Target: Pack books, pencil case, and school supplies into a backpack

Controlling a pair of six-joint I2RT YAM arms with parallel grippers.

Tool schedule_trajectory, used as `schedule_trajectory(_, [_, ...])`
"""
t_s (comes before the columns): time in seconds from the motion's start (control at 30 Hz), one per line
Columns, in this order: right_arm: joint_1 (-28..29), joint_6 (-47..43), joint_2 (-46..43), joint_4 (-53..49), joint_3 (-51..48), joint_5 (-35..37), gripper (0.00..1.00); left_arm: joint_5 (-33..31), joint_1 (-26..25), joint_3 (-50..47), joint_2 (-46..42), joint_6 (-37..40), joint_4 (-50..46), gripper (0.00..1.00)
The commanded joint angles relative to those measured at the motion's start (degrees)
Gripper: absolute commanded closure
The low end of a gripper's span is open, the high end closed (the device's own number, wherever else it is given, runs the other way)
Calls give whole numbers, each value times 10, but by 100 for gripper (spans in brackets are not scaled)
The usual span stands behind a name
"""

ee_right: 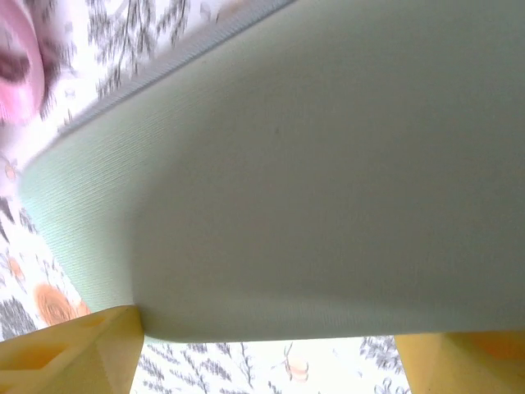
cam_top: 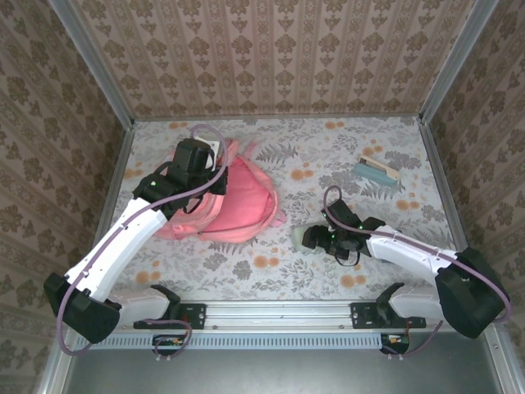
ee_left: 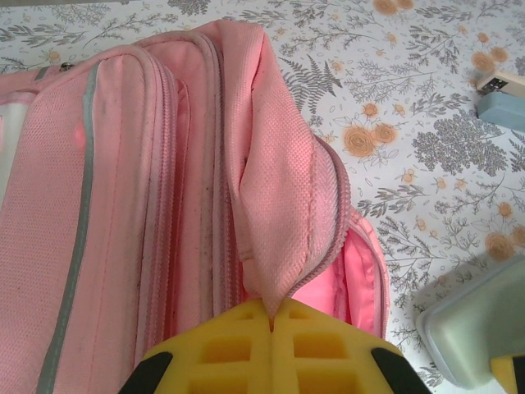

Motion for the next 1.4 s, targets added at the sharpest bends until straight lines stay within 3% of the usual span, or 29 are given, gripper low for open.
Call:
schedule_trajectory(0.0, [-31, -21, 14, 15, 20, 11, 18, -13, 8, -5, -21, 2, 31, 100])
schedule_trajectory(0.5, [-92, -80, 130, -8, 155, 37, 12, -9, 8, -13, -34, -5, 26, 100])
schedule_trajectory(0.77, [-94, -67, 154, -19, 173, 50, 11, -9, 7, -17, -35, -7, 29, 100])
schedule_trajectory(1.07, [-91, -95, 242, -30, 258, 42, 6, -12, 8, -16, -37, -4, 24, 100])
schedule_trajectory(1.23, [-83, -118, 287, -67, 317, 48, 5, -12, 8, -20, -39, -6, 25, 100])
schedule_trajectory(1.37, [-60, -130, 318, -127, 356, 93, 1, -12, 8, -20, -40, -6, 25, 100])
